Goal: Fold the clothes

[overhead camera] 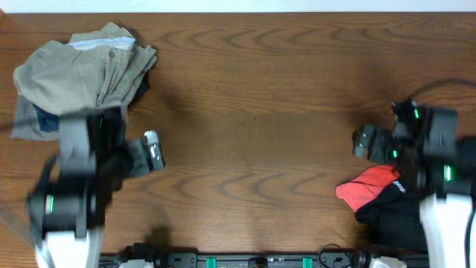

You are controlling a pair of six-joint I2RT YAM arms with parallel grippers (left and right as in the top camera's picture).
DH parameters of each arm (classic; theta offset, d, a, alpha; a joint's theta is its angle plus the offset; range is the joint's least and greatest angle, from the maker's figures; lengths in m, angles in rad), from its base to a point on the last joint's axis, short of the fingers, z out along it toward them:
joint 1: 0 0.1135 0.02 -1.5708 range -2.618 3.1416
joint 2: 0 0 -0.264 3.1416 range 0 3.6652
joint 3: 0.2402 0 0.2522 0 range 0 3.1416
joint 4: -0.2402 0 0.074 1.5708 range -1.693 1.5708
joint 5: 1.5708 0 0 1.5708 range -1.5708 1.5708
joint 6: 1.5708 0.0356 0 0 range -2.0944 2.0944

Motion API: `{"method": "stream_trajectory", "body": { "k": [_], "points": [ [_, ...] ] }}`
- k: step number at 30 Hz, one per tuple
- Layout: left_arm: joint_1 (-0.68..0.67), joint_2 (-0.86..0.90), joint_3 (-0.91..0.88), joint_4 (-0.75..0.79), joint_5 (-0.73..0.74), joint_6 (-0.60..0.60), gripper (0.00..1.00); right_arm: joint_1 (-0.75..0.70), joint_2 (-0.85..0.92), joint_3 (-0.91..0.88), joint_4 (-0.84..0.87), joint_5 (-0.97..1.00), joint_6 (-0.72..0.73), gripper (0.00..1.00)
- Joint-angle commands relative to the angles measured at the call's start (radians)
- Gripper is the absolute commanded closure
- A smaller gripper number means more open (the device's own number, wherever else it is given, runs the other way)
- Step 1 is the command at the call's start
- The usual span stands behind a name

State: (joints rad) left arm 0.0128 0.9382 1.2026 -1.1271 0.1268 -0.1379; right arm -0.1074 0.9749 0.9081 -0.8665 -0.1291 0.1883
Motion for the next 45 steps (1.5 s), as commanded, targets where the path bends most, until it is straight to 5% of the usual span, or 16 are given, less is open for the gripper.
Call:
{"method": "stream_trajectory", "body": {
  "k": [1, 10, 31, 45],
  "points": [
    [0.003, -0.116, -0.083, 0.049, -0.007, -0.01, 0.02, -0.01, -0.149, -0.093, 0.039, 0.077, 0.04, 0.01],
    [0.003, -0.241, -0.1, 0.059, -0.008, -0.01, 0.02, -0.01, -0.401, -0.14, -0.047, 0.07, 0.043, 0.01],
    [0.003, -0.24, -0.1, 0.059, -0.008, -0.01, 0.02, 0.003, -0.433, -0.14, -0.192, 0.088, 0.043, 0.01],
    [0.003, -0.24, -0.1, 0.059, -0.008, -0.01, 0.02, 0.005, -0.738, -0.421, 0.217, 0.003, -0.142, 0.01]
  ]
}}
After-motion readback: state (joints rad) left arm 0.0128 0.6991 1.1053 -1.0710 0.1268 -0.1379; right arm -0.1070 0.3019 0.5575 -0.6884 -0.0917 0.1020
